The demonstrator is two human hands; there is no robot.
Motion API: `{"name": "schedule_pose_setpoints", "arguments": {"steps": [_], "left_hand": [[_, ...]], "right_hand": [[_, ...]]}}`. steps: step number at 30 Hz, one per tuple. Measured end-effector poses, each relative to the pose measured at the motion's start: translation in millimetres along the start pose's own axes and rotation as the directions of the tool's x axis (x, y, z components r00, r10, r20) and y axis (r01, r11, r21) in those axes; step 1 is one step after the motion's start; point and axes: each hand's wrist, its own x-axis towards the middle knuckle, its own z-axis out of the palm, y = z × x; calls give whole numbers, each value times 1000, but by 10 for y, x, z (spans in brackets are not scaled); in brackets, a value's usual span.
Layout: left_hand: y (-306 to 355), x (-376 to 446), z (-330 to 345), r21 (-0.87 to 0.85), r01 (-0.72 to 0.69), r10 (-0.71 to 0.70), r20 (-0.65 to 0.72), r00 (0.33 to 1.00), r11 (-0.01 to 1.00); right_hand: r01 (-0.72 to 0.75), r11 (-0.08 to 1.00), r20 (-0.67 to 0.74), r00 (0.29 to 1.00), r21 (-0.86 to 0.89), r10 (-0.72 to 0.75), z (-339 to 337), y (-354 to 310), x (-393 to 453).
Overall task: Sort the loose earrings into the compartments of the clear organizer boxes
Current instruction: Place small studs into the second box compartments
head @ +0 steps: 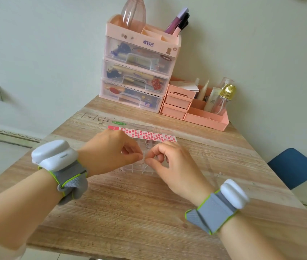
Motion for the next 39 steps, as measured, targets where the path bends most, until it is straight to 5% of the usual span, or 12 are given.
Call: {"name": "schedule_pose_setpoints", "arguments": {"steps": [5, 9, 15, 22, 31, 39], "left_hand": [[-28, 23, 3, -44, 35, -35, -6, 999, 998], [-52, 36, 12, -61, 45, -46, -10, 999, 997], [-53, 36, 19, -93, 49, -51, -25, 998, 994], [-50, 37, 15, -96, 61, -63, -16, 998, 994], [-54, 34, 19, -123, 72, -74, -13, 997, 990], [-49, 35, 11, -122, 61, -63, -15, 998, 991]], "right_hand": [[174, 942, -65, 978, -287, -201, 99, -14, 29], [221, 923, -123, 955, -315, -271, 168, 0, 37], [140, 971, 61, 990, -193, -130, 62, -31, 6], [72, 987, -46, 996, -143, -79, 60, 35, -31], [84, 983, 87, 994, -166, -70, 17, -18, -60], [26, 993, -44, 999, -115, -32, 18, 33, -66]]}}
